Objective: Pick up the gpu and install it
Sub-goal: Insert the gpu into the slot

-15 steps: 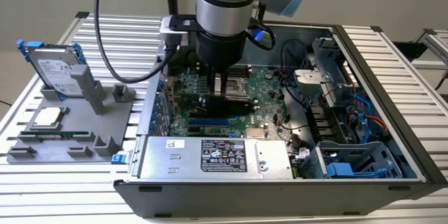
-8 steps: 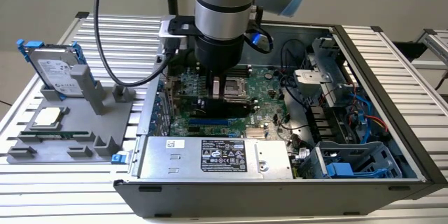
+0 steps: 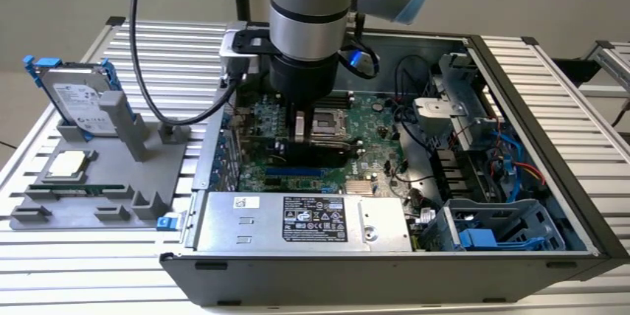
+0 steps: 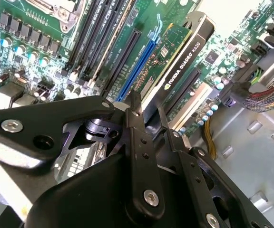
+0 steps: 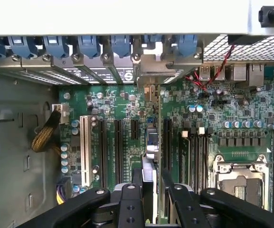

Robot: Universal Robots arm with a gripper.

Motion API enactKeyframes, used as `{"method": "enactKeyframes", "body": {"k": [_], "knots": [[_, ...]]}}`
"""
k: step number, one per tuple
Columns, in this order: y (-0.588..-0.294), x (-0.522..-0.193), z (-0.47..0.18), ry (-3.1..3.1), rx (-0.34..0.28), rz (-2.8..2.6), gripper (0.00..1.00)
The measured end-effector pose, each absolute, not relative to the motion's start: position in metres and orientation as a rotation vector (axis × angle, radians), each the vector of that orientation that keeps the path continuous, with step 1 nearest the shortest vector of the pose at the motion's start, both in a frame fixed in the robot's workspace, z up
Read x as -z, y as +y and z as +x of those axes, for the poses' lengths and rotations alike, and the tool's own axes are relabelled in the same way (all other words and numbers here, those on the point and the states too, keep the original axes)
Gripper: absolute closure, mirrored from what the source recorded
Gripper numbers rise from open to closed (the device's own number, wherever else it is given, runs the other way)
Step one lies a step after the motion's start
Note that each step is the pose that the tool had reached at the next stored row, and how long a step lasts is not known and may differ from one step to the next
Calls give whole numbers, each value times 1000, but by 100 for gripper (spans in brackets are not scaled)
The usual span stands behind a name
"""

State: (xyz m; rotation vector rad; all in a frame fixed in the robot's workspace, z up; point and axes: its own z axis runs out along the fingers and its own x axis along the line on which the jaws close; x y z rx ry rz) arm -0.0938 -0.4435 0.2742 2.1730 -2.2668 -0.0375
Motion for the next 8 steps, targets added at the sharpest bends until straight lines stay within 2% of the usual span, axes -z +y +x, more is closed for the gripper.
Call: {"method": "enactKeyframes", "body": {"k": [8], "knots": [[-444,-270,-97,-2267,38,2173,100]]}}
